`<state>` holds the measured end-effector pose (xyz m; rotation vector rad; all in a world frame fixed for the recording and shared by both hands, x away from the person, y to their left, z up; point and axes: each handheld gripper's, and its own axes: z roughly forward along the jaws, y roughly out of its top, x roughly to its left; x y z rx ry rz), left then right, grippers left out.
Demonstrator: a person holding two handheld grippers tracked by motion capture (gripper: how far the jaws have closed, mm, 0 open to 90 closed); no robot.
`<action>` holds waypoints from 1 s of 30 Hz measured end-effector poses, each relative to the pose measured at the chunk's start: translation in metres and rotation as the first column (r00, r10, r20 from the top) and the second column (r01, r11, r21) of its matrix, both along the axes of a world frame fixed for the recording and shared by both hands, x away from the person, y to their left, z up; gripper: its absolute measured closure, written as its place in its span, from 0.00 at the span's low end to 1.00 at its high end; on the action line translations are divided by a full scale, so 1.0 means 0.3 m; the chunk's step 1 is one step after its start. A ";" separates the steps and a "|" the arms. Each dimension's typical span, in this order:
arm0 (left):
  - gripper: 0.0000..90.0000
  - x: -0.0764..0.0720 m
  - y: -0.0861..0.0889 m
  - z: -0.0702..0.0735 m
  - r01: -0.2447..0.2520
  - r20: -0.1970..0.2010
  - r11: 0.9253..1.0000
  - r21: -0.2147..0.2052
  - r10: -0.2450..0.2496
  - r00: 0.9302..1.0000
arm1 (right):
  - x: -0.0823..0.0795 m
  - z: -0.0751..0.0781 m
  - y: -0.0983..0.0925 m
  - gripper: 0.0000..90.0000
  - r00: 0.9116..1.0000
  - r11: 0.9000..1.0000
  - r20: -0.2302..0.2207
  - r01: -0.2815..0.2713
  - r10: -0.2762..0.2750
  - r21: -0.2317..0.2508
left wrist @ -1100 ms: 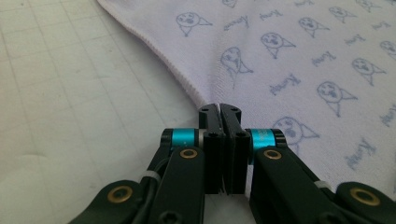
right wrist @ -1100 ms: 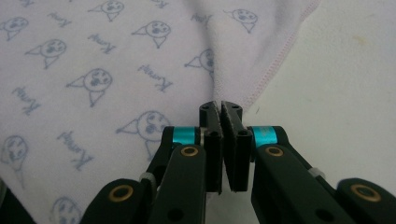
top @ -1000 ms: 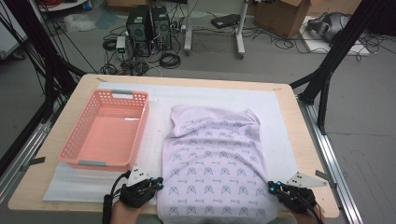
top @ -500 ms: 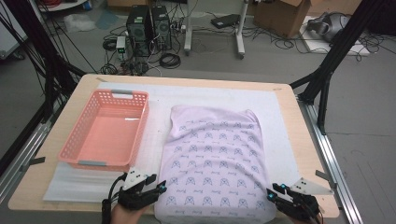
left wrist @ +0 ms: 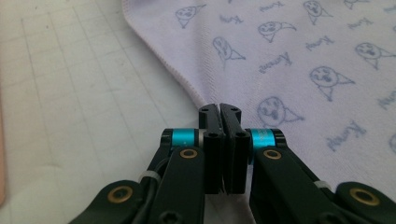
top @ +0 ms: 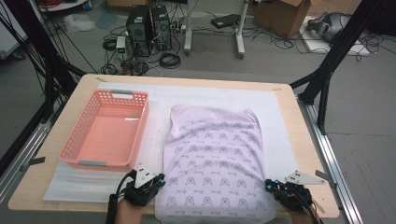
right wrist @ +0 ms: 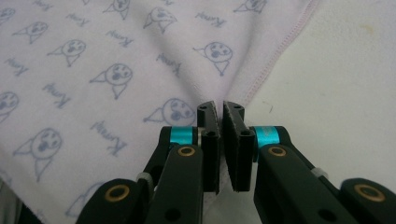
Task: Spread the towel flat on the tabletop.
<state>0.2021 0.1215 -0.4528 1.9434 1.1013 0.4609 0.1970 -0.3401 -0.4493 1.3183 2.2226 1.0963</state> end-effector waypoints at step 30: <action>0.66 0.056 -0.019 -0.007 0.013 0.040 0.999 0.041 -0.014 0.999 | 0.036 0.000 0.019 0.87 0.999 0.999 -0.004 0.040 -0.040 -0.010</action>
